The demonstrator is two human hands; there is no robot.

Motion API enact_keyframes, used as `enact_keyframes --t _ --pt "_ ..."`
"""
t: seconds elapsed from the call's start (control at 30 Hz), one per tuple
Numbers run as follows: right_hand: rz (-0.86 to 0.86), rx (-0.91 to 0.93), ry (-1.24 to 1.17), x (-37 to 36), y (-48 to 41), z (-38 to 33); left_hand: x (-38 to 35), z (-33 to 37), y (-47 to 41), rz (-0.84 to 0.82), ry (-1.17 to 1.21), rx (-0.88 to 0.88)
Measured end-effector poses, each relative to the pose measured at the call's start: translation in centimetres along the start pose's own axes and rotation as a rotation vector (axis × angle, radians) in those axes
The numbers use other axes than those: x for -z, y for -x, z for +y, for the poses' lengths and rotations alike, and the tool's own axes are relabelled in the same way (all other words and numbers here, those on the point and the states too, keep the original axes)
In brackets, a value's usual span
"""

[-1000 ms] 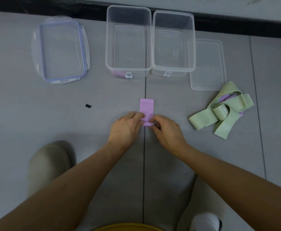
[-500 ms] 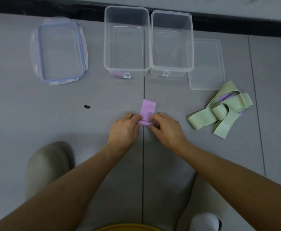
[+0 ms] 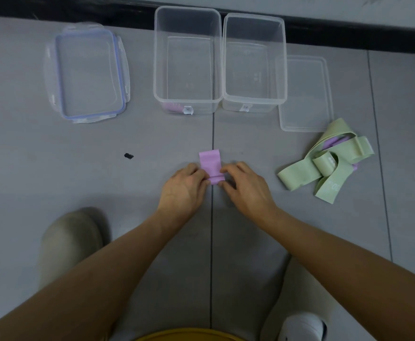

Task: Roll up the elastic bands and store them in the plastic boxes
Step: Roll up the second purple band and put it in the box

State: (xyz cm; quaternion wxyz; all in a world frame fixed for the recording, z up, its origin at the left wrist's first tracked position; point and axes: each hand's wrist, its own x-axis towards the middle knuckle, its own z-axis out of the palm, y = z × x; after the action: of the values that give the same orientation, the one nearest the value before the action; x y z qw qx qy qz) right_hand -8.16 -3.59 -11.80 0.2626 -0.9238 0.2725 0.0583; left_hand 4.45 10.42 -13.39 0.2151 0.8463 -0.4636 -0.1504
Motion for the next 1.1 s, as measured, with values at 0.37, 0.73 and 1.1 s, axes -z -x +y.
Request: enact_keyframes --t 0.37,0.73,1.1 --pt "-0.044 -0.012 -0.044 0.0 -0.1 0.0 -0.1 0.1 0.2 -0.011 -0.004 0.002" --pt "-0.016 0.020 -0.003 0.1 0.2 -0.5 0.0 0.2 -0.2 -0.014 -0.035 0.031" --pt "0.000 -0.026 -0.009 0.1 -1.1 0.1 0.9 -0.1 -1.3 -0.009 0.020 -0.039"
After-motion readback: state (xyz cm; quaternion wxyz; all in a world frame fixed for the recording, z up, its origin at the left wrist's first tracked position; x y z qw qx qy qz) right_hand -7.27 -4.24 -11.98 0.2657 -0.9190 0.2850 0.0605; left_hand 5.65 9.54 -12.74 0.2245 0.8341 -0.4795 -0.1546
